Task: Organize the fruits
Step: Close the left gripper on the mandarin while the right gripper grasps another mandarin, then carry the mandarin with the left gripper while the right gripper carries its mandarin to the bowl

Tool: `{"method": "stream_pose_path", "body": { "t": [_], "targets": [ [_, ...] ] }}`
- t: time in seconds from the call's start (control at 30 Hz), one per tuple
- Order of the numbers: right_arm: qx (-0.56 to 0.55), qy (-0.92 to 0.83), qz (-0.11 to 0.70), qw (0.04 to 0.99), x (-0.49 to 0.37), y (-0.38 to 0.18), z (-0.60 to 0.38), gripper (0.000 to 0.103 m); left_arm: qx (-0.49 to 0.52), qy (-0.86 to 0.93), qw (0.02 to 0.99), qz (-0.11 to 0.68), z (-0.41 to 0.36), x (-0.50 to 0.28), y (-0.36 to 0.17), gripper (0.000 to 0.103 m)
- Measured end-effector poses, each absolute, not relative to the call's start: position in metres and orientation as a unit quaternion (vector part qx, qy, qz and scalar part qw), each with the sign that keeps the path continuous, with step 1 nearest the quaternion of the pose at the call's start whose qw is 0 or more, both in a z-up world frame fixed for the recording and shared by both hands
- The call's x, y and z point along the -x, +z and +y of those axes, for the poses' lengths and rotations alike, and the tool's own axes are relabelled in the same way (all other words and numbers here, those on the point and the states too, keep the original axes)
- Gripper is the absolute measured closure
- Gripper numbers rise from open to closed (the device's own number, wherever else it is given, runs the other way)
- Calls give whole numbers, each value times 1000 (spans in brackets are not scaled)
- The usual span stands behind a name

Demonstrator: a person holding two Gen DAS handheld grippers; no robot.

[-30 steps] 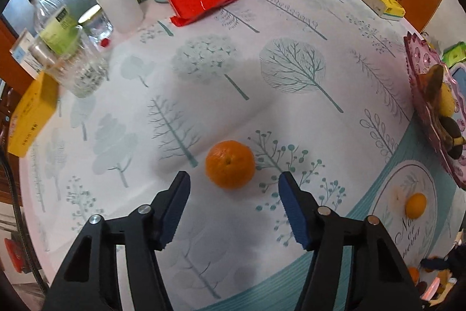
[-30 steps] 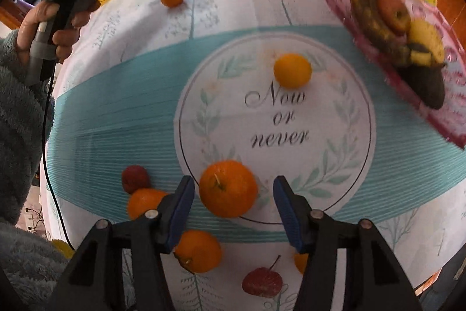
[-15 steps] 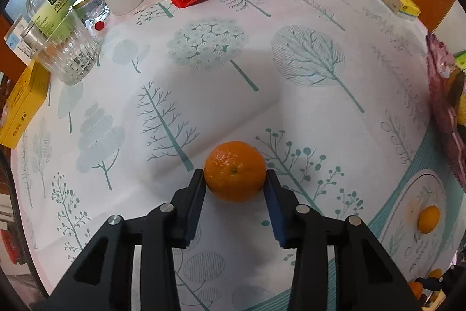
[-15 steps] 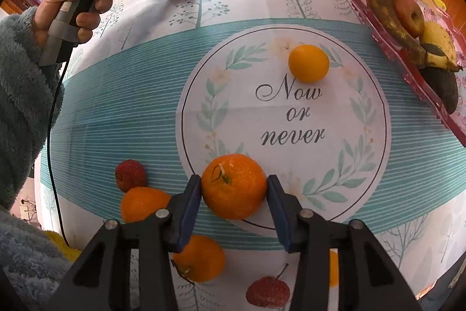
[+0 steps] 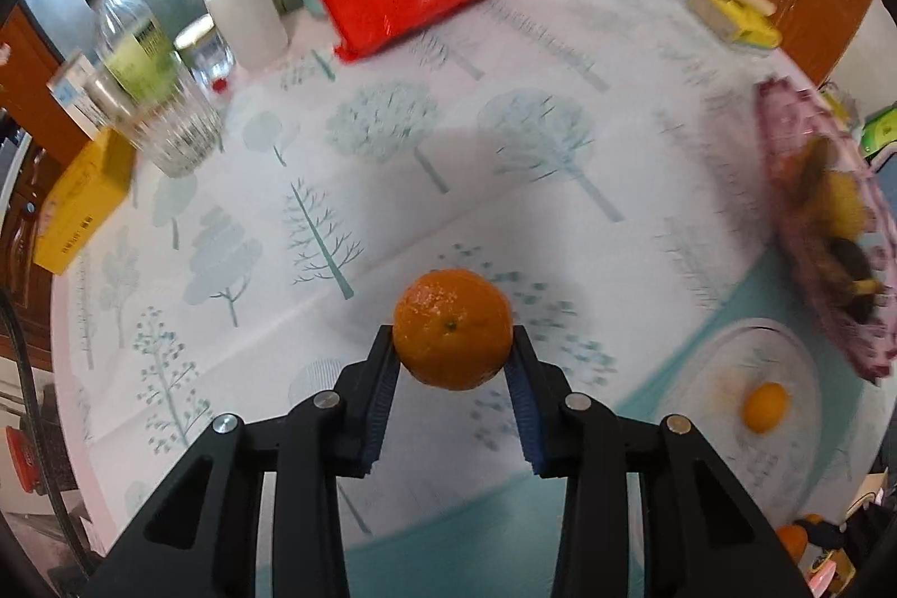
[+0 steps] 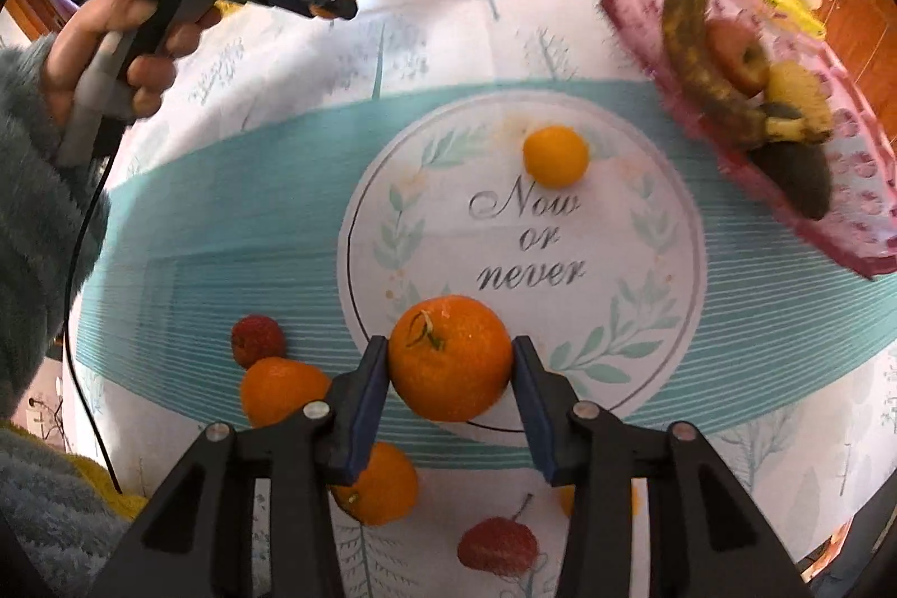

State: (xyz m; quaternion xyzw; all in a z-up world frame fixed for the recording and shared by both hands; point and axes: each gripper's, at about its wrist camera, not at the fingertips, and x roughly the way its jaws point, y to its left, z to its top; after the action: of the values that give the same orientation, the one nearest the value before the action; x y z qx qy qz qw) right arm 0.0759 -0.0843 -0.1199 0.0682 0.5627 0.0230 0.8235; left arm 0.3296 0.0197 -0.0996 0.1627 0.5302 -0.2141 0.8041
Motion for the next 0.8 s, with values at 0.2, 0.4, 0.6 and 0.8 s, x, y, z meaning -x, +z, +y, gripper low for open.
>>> {"method": "stream_pose_path", "body": {
  "t": [0.2,0.4,0.6,0.8],
  "targets": [
    [-55,27,518,853,-59,-79,-96,59,-169,-244,828,476,10,-271,-33,67],
    [-40,37,471,880,-45,-45,-109,59,-156,-255,842,449,-10,-212,14,67],
    [-30,53,430,901,-36,-18,-148,59,-132,-247,853,440,-45,-164,42,67],
    [-34,57,400,914,-28,7,-205,59,-115,-232,866,428,-97,-134,59,67]
  ]
}}
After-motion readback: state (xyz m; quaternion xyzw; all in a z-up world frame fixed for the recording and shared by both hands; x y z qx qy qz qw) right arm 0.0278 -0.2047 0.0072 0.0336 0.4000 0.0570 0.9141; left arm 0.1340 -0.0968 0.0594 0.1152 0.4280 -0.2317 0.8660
